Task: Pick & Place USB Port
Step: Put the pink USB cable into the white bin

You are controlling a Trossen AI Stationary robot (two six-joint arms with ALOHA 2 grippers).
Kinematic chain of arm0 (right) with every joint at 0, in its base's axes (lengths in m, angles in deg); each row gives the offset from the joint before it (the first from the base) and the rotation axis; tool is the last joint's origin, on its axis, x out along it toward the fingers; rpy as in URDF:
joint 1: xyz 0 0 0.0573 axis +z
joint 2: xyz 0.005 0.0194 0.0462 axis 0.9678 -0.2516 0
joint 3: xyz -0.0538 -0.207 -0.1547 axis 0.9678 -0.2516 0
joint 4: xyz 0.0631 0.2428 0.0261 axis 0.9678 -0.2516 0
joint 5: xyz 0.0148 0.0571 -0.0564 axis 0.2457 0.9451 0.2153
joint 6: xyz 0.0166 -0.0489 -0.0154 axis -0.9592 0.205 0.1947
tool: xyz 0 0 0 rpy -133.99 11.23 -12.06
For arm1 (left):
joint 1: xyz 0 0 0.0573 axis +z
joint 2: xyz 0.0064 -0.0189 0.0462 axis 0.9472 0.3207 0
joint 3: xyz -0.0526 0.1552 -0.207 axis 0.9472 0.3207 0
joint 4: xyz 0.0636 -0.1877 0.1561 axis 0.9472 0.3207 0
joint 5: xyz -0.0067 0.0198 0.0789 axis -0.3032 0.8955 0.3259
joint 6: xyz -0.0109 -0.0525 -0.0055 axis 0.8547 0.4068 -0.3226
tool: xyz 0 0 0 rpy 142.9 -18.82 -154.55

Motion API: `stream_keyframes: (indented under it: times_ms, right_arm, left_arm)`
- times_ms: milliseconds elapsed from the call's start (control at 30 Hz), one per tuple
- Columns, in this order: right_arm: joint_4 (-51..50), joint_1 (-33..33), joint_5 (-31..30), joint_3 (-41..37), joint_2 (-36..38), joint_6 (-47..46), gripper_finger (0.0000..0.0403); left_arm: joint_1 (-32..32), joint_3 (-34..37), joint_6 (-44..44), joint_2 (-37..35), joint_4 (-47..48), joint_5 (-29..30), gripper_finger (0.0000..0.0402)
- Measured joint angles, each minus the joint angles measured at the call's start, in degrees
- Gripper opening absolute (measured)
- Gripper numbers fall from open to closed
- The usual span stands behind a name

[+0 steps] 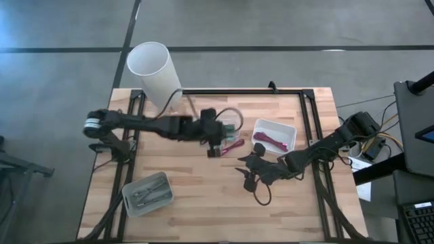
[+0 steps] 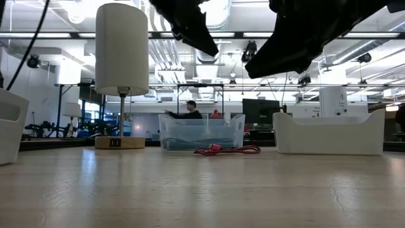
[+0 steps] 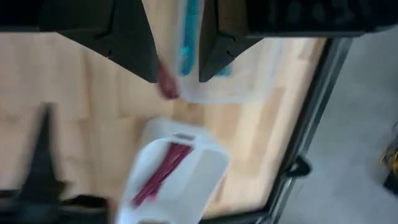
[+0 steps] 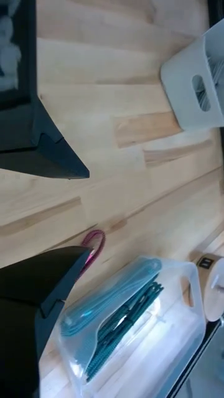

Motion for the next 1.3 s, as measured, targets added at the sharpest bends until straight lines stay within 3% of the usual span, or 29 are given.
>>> stream_keyframes:
  times_ms: [233,400,967,1300]
  right_arm:
    - [-0.7,0.0,0.0,-0.2,0.0,-0.1,0.0185]
    - [-0.6,0.0,0.0,-0.2,0.0,-0.3,0.0185]
    - [-0.4,0.0,-0.1,-0.2,0.0,-2.9,0.0185]
    - [-0.4,0.0,-0.1,-0.2,0.0,-3.1,0.0185]
  left_arm:
    - [-7.4,19.3,5.5,-4.5,-25.0,-0.3,0.0124]
    - [-9.3,27.1,9.9,-3.9,-35.1,-0.3,0.0124]
    - [-8.8,30.5,20.0,-1.1,-34.6,-0.3,0.0128]
    - [-9.0,30.5,19.0,7.0,-37.1,1.9,0.0181]
